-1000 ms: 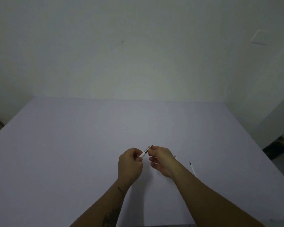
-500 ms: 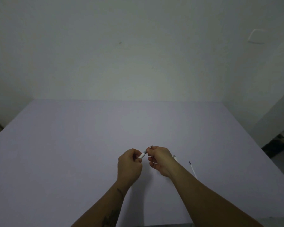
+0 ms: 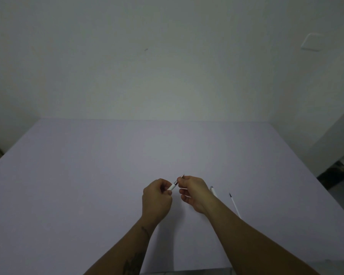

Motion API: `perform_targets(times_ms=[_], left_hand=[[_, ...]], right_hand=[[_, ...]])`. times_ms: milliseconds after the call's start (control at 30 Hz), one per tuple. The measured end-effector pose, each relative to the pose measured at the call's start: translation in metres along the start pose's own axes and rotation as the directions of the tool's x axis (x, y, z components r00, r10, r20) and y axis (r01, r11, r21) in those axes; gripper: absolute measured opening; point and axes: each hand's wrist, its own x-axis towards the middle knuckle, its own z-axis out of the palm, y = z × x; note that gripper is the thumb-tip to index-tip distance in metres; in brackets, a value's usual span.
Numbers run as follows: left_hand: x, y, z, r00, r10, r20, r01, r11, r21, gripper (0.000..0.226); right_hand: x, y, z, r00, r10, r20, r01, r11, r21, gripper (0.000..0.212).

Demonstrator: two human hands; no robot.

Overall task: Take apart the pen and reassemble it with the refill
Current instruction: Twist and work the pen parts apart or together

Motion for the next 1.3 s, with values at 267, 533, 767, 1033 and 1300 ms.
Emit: perform_targets(times_ms=[267,533,767,1033,1300], left_hand=[[-0.001,0.001,-0.001,1.0,-0.011,-0.004,0.011,1.0,-0.009,0.024],[-0.004,0.001,0.0,1.0,-0.005,0.005,0.005,1.0,0.007,0.024],[-0.006,0.001,0.0,1.0,-0.002,0.014,0.002,1.0,0.011,0.022],[-0.007,0.001,0.004,1.0,-0.013,0.021,0.012,1.0,0.02,0.019],[-0.007,0.0,0.007,0.999,-0.022,0.033,0.021,0.999,0.029,0.017]], right_hand=[[-0.004,-0.004,-0.001,0.999,0.004,0.051,-0.004,1.0,0.006,0.02],[-0.004,0.0,-0.001,1.0,-0.024,-0.001,0.023,0.999,-0.047,0.019],[-0.009,0.002,-0.006,1.0,-0.001,0.016,0.001,1.0,-0.013,0.011],[-0.009,0.002,-0.009,1.0,0.001,0.024,-0.001,1.0,-0.013,0.014],[-0.007,0.002,-0.011,1.0,-0.016,-0.006,0.015,0.997,-0.076,0.022]])
